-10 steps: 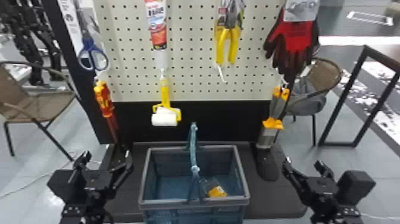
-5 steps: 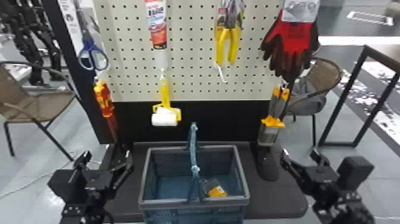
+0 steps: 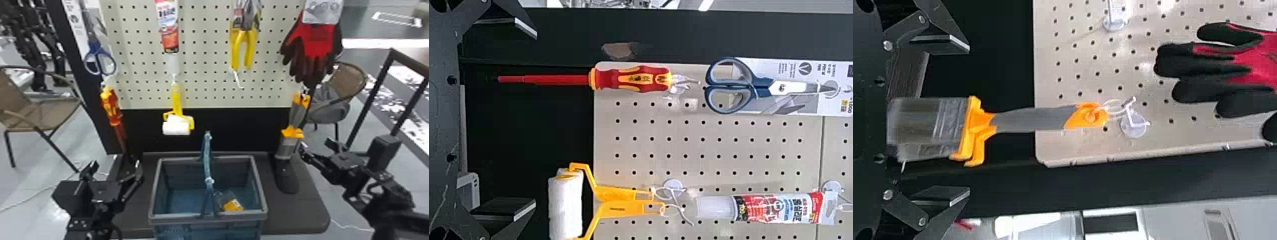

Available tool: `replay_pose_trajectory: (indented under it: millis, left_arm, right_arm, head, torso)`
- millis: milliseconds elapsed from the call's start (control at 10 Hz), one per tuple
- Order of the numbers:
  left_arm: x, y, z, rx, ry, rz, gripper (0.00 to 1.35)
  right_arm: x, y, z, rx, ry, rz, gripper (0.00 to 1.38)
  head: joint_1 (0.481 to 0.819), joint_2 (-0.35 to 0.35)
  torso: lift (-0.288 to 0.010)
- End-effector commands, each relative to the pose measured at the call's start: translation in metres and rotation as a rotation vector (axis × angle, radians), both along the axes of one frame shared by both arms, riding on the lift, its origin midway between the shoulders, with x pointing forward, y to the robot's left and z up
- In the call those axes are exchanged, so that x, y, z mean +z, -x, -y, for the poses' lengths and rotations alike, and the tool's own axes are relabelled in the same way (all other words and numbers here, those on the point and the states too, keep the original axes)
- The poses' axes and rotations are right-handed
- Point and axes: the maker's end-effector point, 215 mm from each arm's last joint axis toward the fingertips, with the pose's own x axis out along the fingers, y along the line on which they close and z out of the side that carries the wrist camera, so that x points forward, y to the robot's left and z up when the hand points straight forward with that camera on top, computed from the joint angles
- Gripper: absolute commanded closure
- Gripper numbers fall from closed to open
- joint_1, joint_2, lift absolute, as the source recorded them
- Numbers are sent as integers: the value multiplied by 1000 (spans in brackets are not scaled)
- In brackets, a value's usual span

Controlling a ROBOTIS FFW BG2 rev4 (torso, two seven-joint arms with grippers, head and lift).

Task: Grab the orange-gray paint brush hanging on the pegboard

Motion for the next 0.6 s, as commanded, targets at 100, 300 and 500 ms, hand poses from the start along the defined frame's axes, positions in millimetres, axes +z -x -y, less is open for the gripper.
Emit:
replay_pose_trajectory:
  millis: [100,300,500]
  left_arm:
    - [0,0,2,-3,0,0,124]
    - [-1,0,3,-4,2,-2,122]
    - [-1,0,6,-8,9,-2,122]
  right_arm:
    - [4,-15,-22,162,-18,-11,279]
    - [11,-24,-32,232,-7,4,279]
    - [18,-33,-27,254,11,18,279]
  head:
    - [549,0]
    - [549,0]
    - [549,0]
  torso:
    - [-100]
    - [-100]
    - [-100]
